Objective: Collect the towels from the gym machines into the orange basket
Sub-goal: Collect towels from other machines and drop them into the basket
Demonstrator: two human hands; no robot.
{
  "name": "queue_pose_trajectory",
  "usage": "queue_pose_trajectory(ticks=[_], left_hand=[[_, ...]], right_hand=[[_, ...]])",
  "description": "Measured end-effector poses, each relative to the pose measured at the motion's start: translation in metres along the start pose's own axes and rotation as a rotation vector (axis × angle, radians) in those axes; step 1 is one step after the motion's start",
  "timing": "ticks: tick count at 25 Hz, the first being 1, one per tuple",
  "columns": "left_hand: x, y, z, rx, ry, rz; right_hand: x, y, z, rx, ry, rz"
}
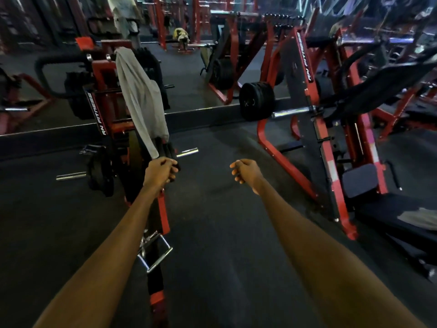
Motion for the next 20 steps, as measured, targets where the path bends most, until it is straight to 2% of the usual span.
queue_pose_trajectory(ticks=[6,15,20], left_hand=[[0.035,-0.042,-0.063,0.133,0.057,-0.004],[0.036,-0.112,-0.123,0.389,0.156,-0.042],[0.051,-0.151,-0.148,0.480,0.192,-0.052]], right_hand=[[-0.045,-0.006,-0.132,-0.100,0.097,-0.002],[-0.056,-0.036,-0.306,-0.355,0.173,0.045],[-0.074,-0.054,-0.390,-0.405,0.176,0.030]])
Point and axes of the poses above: each hand's wrist, its own z-axis away from the middle knuckle, its own y-axis out of the back of the hand, x = y × z, the point moved 7 cm from there along -z, towards the middle knuckle, and after that the axes turned 12 degrees about x, right-handed, at the moved point
